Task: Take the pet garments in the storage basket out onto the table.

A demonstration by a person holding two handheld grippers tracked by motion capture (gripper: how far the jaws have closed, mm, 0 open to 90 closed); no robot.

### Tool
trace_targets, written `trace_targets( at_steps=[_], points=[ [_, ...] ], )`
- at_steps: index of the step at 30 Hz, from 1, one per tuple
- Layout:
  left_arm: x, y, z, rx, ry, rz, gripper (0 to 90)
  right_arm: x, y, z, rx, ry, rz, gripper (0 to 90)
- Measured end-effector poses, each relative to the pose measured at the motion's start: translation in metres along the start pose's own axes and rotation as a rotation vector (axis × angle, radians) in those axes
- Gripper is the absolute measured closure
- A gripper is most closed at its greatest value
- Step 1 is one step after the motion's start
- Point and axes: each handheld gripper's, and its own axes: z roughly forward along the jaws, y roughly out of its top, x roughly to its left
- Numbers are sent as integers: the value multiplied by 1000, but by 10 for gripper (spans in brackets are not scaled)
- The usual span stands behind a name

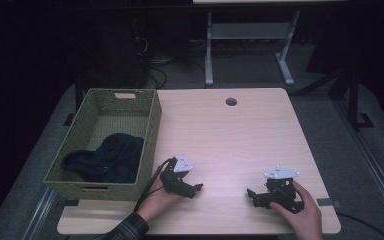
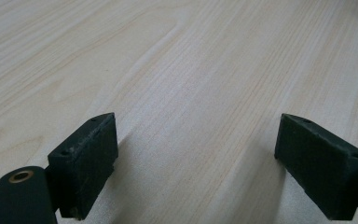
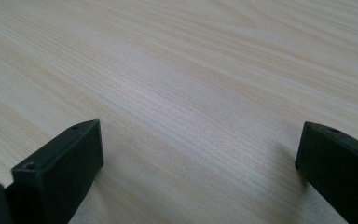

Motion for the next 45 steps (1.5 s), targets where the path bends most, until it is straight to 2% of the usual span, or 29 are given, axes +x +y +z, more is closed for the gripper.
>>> trace_targets(
  at_steps=[10,22,28,45],
  points=[
    [0,0,0,2,1,0,127,0,0,0,0,0,-2,4],
    [4,3,-3,37,-2,-17,134,0,0,0,0,0,-2,5],
    [7,4,-6,25,-7,-36,136,0,0,0,0,0,-2,4],
    [9,9,-13,25,-17,-36,136,0,0,0,-1,1,-4,5]
  ],
)
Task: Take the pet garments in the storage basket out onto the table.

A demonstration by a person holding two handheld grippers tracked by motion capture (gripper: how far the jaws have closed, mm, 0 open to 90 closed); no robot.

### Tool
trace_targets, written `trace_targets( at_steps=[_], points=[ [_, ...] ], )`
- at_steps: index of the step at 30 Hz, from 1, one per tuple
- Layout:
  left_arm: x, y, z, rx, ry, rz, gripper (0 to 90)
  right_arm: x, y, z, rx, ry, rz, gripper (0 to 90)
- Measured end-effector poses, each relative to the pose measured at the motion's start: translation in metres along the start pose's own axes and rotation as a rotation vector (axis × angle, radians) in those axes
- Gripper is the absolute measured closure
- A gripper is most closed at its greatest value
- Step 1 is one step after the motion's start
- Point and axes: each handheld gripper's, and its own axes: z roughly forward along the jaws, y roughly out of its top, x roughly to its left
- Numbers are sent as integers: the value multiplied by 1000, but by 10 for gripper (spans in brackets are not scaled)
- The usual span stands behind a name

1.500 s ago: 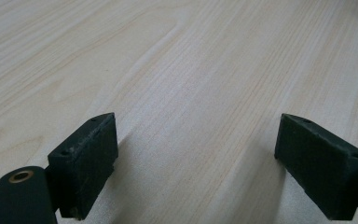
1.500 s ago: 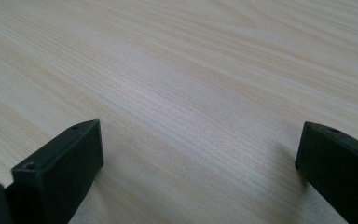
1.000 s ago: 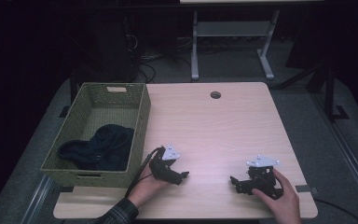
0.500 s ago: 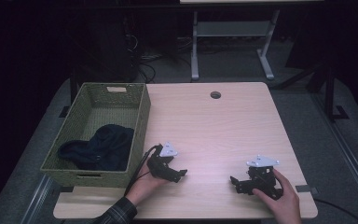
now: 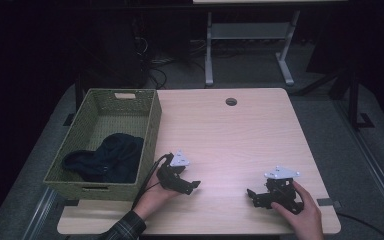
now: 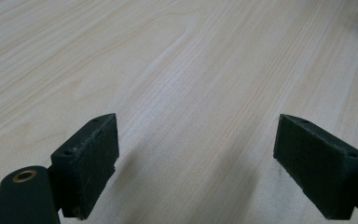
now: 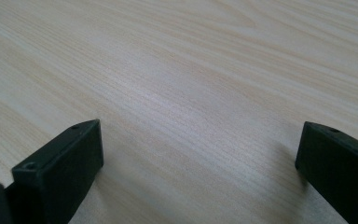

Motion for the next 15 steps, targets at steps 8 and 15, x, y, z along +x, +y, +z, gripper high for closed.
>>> trace_targets(
  at_steps=[8,15],
  points=[
    [0,1,-1,1,-6,5,137,0,0,0,0,0,0,5],
    [0,3,-3,-4,-17,3,137,0,0,0,0,1,-3,5]
  ],
)
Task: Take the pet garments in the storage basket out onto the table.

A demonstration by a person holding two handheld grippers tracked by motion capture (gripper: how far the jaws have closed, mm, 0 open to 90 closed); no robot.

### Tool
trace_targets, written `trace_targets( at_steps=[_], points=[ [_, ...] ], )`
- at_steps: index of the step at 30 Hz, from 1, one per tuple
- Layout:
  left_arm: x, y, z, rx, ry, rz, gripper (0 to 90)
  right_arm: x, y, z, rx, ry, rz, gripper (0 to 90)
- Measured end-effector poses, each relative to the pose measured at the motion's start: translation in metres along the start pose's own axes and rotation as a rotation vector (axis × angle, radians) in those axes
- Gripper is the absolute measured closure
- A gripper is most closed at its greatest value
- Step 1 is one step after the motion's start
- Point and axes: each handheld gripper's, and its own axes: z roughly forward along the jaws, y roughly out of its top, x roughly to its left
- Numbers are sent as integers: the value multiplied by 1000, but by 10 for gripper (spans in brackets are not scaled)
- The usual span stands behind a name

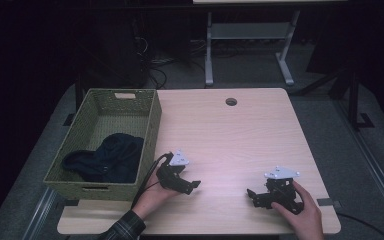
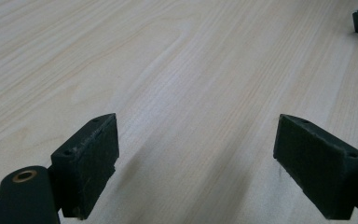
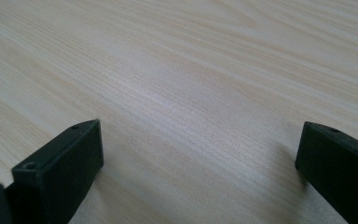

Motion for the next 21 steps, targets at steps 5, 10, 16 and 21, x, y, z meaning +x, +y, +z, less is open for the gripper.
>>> trace_targets(
  at_steps=[5,10,16,21],
  points=[
    [-1,1,-1,5,-5,5,137,0,0,0,0,0,-1,5],
    [0,3,-3,0,-6,9,136,0,0,0,0,0,-1,5],
    [0,3,-4,-2,-12,-2,138,0,0,0,0,2,-3,4],
    [-1,6,-5,3,-9,10,138,0,0,0,0,2,-2,5]
  ],
)
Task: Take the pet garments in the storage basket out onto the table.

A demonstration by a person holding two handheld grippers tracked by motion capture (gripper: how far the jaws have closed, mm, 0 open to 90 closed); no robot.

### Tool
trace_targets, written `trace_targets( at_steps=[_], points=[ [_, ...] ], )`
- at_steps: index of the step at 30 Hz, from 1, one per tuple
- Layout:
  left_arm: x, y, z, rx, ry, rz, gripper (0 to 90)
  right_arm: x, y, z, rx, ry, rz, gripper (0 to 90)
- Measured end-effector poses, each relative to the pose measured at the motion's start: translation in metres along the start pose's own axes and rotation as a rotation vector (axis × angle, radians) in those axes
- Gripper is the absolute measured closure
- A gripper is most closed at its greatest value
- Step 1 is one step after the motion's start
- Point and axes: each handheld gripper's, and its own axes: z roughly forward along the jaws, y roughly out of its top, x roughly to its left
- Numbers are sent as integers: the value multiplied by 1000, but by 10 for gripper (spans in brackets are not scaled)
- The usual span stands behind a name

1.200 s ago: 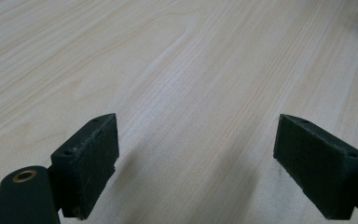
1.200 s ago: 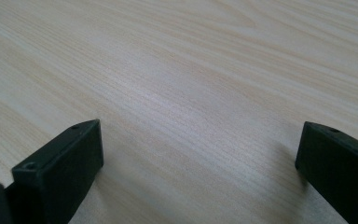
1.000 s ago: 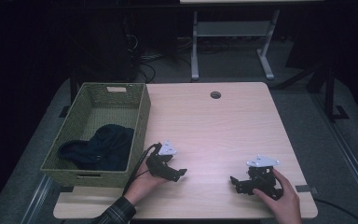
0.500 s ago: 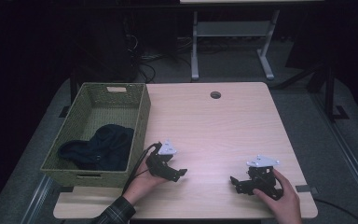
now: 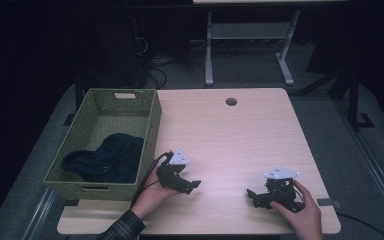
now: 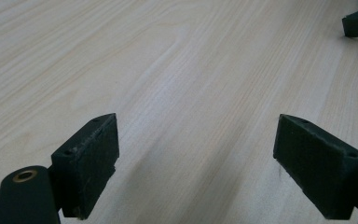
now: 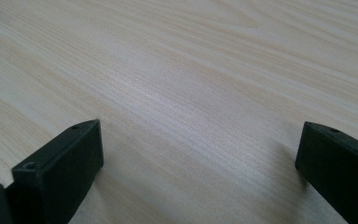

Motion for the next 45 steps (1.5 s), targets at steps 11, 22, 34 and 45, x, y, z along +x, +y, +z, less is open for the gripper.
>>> trace_targets(
  at_steps=[11,22,34,45],
  points=[
    [1,4,-5,-15,2,2,138,0,0,0,0,0,1,4],
    [0,9,-9,-16,-11,4,138,0,0,0,0,0,0,4],
    [0,13,-15,-22,-12,3,139,0,0,0,0,0,0,4],
    [0,19,-22,-31,-15,-6,139,0,0,0,-1,0,-1,4]
  ],
)
